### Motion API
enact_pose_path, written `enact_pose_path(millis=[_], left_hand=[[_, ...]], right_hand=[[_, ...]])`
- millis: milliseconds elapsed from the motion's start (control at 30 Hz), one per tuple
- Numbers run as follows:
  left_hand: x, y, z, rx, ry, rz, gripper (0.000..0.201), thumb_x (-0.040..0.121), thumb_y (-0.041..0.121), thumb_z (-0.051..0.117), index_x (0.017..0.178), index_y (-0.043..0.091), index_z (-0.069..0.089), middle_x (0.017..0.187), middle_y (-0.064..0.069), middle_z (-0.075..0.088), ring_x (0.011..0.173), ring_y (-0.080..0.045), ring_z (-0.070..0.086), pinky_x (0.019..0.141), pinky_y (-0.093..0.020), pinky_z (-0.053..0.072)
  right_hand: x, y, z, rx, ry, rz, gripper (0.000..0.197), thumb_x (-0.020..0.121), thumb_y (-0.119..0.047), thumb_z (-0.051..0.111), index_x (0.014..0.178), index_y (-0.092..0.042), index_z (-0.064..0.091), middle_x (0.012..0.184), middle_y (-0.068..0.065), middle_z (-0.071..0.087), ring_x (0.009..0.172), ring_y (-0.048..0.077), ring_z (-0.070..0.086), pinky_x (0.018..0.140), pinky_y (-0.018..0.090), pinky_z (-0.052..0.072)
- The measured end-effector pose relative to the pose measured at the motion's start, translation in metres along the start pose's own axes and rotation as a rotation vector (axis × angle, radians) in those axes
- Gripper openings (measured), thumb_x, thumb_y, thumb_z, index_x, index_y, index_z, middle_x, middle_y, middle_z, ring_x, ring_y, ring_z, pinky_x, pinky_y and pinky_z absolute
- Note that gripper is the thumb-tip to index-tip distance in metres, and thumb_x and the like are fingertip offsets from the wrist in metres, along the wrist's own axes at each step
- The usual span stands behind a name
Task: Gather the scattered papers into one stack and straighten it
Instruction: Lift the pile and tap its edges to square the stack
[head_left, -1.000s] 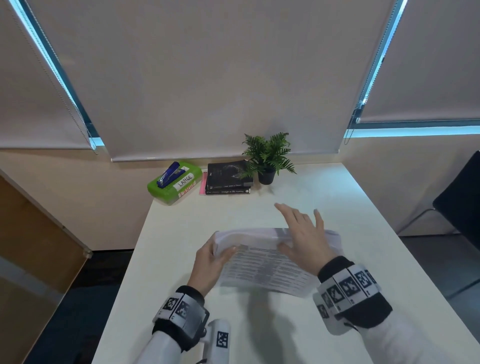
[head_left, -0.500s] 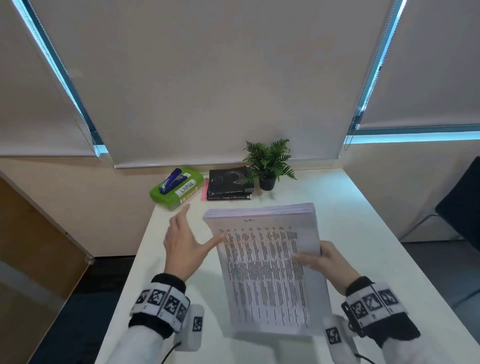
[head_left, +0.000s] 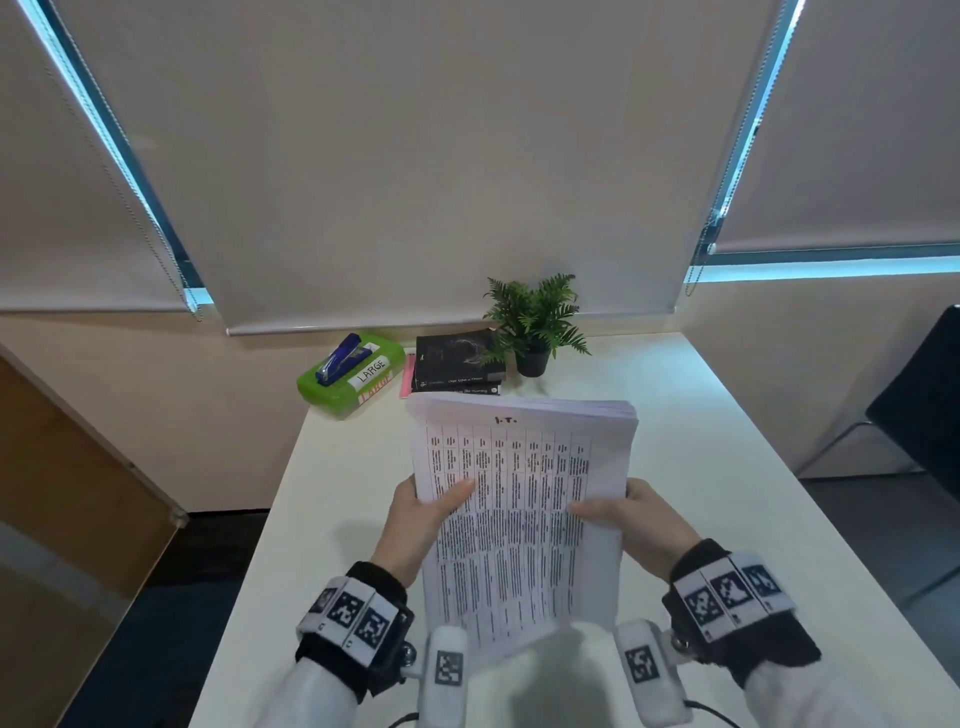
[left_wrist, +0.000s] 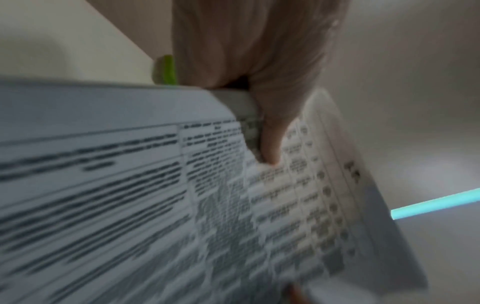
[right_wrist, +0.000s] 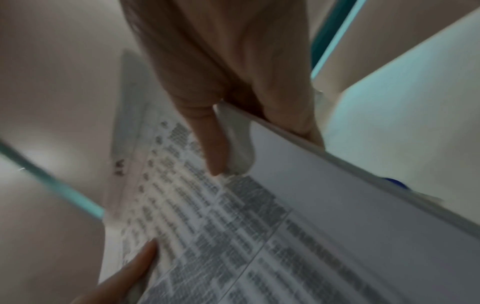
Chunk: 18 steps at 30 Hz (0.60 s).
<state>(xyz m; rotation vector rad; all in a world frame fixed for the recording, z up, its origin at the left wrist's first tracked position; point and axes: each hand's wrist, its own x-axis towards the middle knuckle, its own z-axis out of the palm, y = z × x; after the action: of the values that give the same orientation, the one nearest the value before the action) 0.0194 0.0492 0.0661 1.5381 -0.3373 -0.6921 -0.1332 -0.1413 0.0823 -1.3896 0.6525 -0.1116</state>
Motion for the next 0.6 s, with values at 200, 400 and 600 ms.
enact_pose_path(millis=[200, 400, 600], left_hand=[[-0.007, 0.005, 0.031, 0.083, 0.228, 0.202, 0.009, 0.085, 0.021, 0.068, 0.092, 0.016, 0.068, 0.087, 0.000, 0.071, 0.080, -0.017, 0.065, 0.072, -0.026, 0.051], [-0.023, -0.007, 0.039, -0.138, 0.157, 0.186, 0.030, 0.080, 0.010, 0.072, 0.101, 0.030, 0.063, 0.101, 0.012, 0.069, 0.097, -0.009, 0.066, 0.090, -0.029, 0.051], [-0.016, -0.037, 0.029, -0.047, 0.051, -0.008, 0.032, 0.076, 0.020, 0.077, 0.104, 0.028, 0.064, 0.106, 0.007, 0.070, 0.105, -0.013, 0.064, 0.093, -0.029, 0.051]], right_hand=[[0.004, -0.011, 0.018, 0.076, 0.166, -0.082, 0.016, 0.086, 0.000, 0.059, 0.100, -0.003, 0.066, 0.104, 0.016, 0.069, 0.094, 0.031, 0.064, 0.089, 0.046, 0.050], [0.001, 0.007, 0.023, 0.130, 0.240, -0.219, 0.020, 0.079, -0.001, 0.067, 0.099, -0.003, 0.068, 0.099, 0.013, 0.073, 0.096, 0.034, 0.067, 0.087, 0.048, 0.053], [0.005, 0.028, 0.015, 0.175, 0.193, -0.162, 0.037, 0.071, 0.005, 0.071, 0.103, -0.013, 0.066, 0.093, 0.002, 0.075, 0.090, 0.023, 0.070, 0.075, 0.035, 0.054]])
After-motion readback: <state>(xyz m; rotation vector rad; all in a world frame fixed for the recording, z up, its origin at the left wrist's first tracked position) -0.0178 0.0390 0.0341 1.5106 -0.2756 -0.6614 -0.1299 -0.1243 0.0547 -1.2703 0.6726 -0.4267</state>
